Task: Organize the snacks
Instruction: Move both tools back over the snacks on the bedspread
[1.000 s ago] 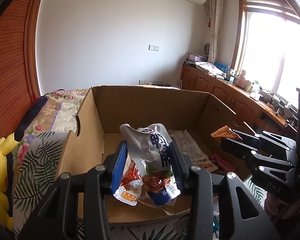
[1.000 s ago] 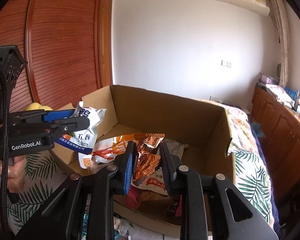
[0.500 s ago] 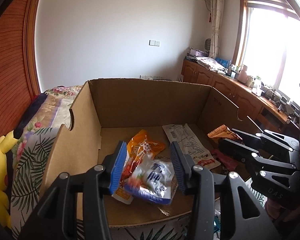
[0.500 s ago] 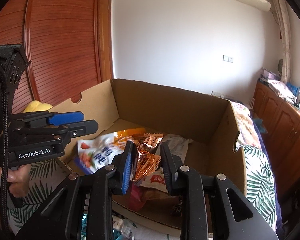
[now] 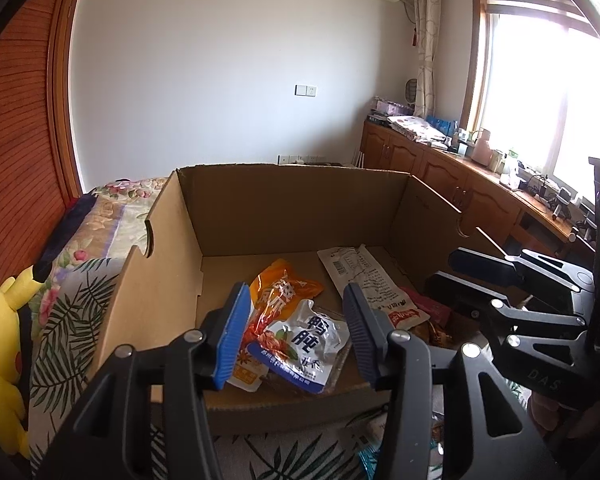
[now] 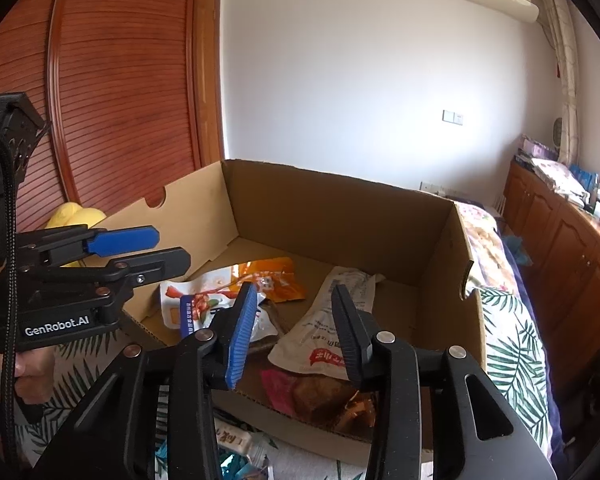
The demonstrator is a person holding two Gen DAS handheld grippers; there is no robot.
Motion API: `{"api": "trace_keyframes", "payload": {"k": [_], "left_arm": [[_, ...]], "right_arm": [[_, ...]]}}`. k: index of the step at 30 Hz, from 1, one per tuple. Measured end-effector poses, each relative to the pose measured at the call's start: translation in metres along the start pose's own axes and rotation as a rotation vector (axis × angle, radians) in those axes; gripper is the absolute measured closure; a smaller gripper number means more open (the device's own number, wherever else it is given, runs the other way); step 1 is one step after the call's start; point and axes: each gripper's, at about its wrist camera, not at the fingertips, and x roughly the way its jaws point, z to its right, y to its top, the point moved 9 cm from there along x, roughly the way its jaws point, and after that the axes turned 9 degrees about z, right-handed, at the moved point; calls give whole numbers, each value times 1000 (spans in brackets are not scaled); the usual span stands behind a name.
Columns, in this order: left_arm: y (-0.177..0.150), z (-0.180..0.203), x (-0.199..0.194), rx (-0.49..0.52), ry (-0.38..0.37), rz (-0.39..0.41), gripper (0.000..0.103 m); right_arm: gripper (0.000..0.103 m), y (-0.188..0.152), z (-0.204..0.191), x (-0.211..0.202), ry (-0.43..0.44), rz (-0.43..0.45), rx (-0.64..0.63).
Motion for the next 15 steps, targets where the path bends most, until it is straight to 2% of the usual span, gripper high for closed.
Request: {"api": "trace_keyframes", "payload": {"k": [10, 15], "left_arm": [[1, 14, -48, 22, -13, 32, 45], [-13, 20, -73, 38, -12, 36, 33]], "right_arm": [[61, 8, -14, -53, -1, 50, -9], [58, -3, -20, -77, -15, 50, -11]]}}
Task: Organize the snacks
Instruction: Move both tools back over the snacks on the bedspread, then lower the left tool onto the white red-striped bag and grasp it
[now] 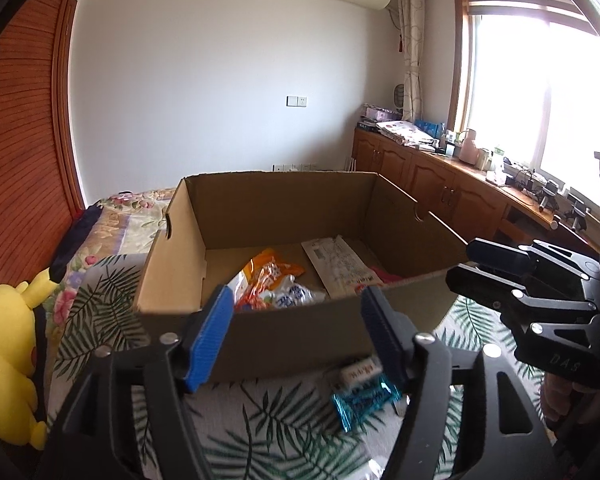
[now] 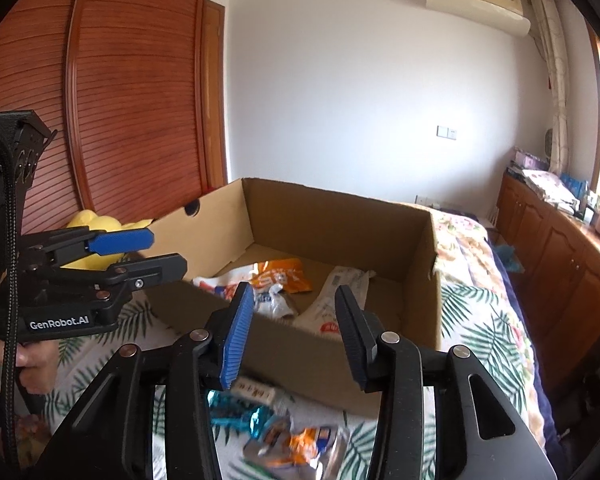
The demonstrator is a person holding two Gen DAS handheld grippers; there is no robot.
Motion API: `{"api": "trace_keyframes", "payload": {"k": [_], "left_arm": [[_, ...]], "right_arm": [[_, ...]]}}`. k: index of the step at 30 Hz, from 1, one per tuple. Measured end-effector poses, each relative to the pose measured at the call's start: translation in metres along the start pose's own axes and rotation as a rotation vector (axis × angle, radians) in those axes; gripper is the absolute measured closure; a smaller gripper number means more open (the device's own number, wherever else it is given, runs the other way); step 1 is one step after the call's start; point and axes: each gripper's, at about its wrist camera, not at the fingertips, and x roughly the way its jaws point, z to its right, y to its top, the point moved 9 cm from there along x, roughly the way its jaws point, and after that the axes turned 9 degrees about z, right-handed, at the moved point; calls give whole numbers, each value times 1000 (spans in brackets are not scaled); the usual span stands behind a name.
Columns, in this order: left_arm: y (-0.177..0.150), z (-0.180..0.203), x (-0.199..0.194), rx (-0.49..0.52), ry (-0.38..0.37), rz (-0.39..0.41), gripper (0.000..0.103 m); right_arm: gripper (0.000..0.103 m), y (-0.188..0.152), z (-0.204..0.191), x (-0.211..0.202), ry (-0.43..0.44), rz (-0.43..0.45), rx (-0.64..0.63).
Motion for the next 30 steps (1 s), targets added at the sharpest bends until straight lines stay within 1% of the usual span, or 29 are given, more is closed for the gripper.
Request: {"api": "trace_keyframes", "payload": {"k": [3, 5, 10, 13, 18, 22, 28, 30], "left_arm": [[-15, 5, -10, 5, -12, -18, 32], [-25, 7, -15, 6, -12, -31, 32], [-61, 9, -26, 15, -16, -88, 32], [-75, 11, -30, 21, -15, -110, 32], [-99, 14, -35, 22, -25, -149, 32], [-116, 19, -38, 27, -38, -177, 32], [-136, 24, -44, 22, -45, -201, 32], [-141, 26, -47, 25, -48, -209, 32]], "right_arm": [[56, -11, 0, -10, -10, -11, 5], [52, -18, 0, -16, -15, -20, 11], [50, -46, 3, -21, -37, -63, 17], [50, -63, 6, -22, -52, -88, 22], [48, -85, 12, -17, -60, -125, 34], [44, -102, 13, -11, -55, -163, 32], [38, -124, 19, -1, -45, -199, 52], [38, -128, 20, 3, -40, -220, 65]]}}
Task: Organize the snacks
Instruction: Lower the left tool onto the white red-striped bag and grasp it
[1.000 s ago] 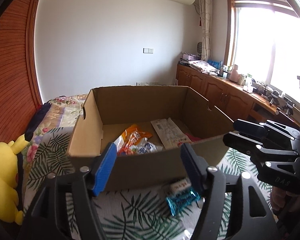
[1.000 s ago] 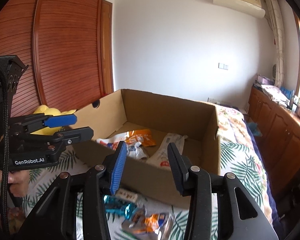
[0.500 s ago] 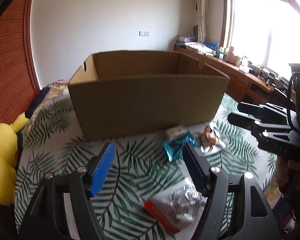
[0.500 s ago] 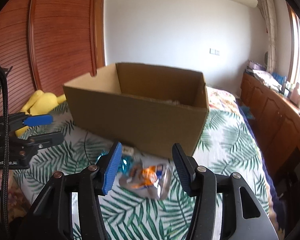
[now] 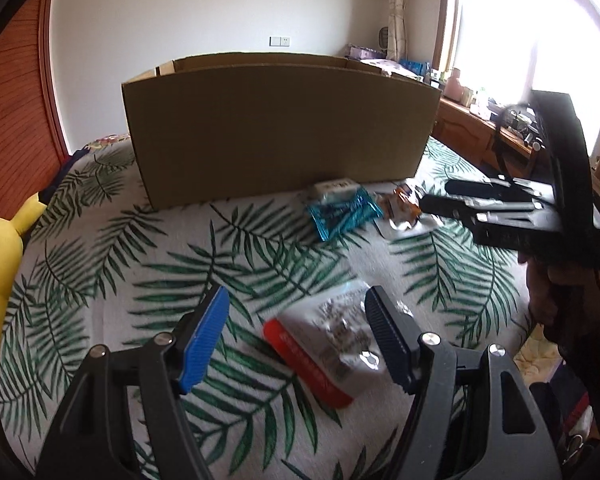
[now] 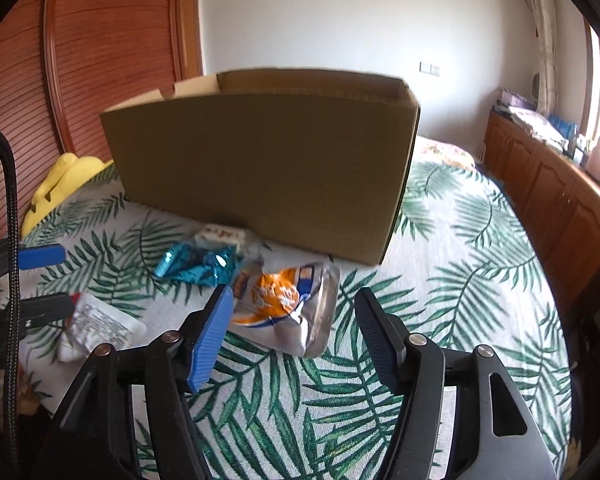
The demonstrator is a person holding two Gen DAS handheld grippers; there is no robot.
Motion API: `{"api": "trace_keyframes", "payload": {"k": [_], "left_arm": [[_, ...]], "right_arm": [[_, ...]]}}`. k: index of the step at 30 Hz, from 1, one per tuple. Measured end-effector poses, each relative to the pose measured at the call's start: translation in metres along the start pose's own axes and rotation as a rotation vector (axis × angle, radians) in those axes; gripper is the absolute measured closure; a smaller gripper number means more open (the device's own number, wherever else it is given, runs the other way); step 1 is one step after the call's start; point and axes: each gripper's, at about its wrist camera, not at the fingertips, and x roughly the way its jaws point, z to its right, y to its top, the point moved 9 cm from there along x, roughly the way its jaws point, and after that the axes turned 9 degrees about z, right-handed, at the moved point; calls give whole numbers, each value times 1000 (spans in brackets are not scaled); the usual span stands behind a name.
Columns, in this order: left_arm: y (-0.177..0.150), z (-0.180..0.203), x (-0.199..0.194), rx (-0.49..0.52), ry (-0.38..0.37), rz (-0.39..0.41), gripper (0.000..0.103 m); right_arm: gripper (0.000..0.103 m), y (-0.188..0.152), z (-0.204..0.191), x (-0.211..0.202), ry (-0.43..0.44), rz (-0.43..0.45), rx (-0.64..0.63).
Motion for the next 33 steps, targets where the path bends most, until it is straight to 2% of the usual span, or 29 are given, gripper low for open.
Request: {"api": "trace_keyframes", "payload": {"k": [5, 16, 22, 33], "left_arm": [[-8, 8, -5, 34, -10, -18, 32], [-24, 18, -10, 81, -30, -66, 32], [-19, 21, 7, 125, 9, -107, 32], [-9, 27, 39, 129, 6, -166, 32]], "right_arm": [[35, 1, 2, 4, 26, -5, 18], [35, -2, 2, 4, 12, -3, 19], [35, -2, 2, 5, 12, -7, 25], [35, -3, 2, 5, 14, -6, 33]]}}
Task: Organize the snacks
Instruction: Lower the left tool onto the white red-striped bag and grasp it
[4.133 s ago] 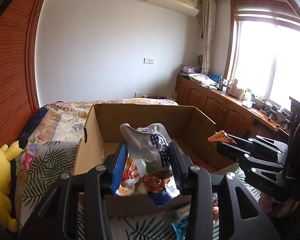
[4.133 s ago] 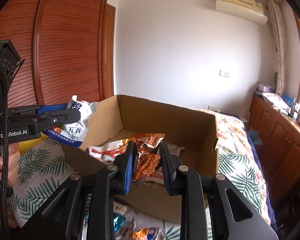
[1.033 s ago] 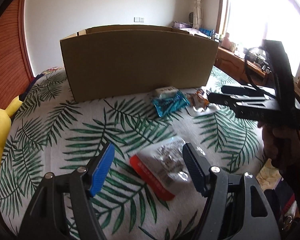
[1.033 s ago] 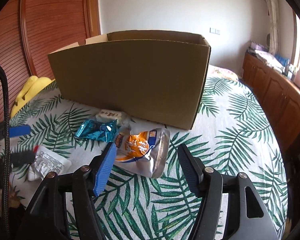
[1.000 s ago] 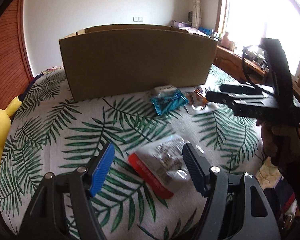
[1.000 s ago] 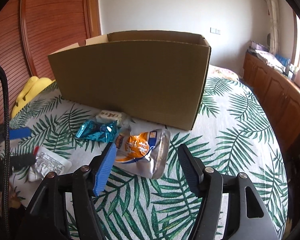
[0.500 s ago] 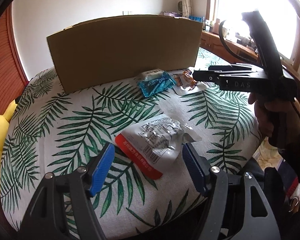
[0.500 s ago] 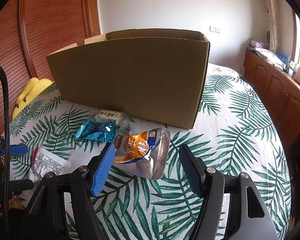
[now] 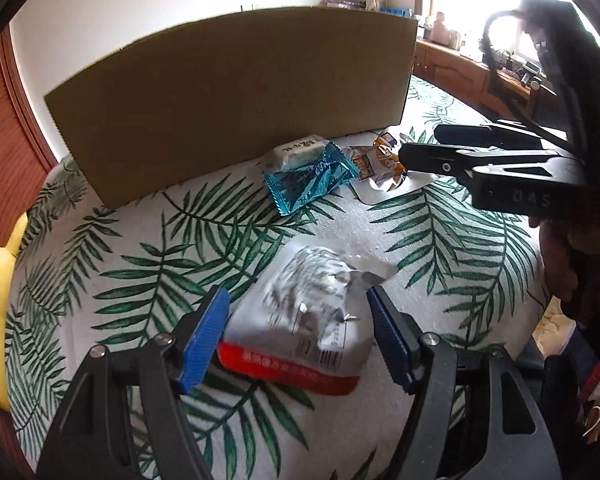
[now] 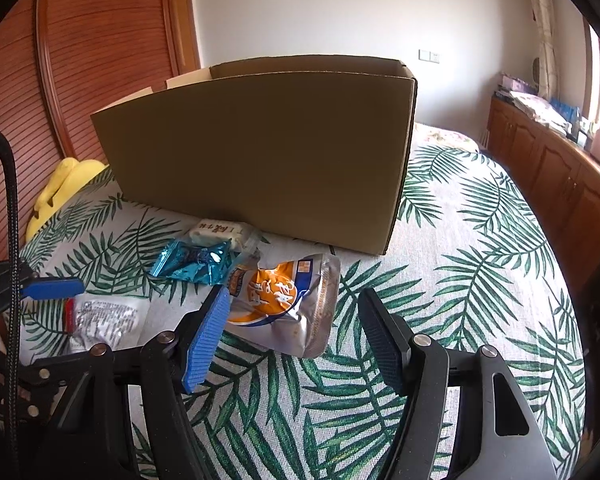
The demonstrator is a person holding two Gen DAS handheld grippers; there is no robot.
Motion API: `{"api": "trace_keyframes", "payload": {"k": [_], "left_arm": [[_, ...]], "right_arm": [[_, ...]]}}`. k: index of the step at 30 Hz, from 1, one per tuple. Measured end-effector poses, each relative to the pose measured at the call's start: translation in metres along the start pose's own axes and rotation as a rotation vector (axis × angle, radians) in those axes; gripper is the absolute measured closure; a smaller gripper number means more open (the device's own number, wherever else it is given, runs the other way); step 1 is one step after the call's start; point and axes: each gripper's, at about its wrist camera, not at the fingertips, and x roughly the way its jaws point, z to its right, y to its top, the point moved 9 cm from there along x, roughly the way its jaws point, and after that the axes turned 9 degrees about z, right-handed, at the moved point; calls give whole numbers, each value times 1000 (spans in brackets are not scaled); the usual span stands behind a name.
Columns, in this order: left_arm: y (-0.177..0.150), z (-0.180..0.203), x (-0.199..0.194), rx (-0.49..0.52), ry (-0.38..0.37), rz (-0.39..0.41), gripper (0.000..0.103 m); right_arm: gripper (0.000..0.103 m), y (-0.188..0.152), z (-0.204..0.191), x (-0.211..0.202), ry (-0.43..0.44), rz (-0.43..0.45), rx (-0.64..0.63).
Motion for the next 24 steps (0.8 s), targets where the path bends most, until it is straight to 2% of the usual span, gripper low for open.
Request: {"api": "trace_keyframes", "payload": {"k": [7, 10, 14, 24], "left_arm": [[4, -1, 6, -28, -17, 4, 32], [3, 1, 4, -27, -22, 1, 39], [1, 8, 1, -6, -37, 8, 39], [0, -12, -20, -97, -41, 64, 39]], "right_arm": [[35, 0, -1, 0, 4, -3, 1], [35, 0, -2, 1, 5, -6, 1], [35, 0, -2, 2, 4, -7, 0], [35, -5, -6, 6, 8, -46, -13]]}}
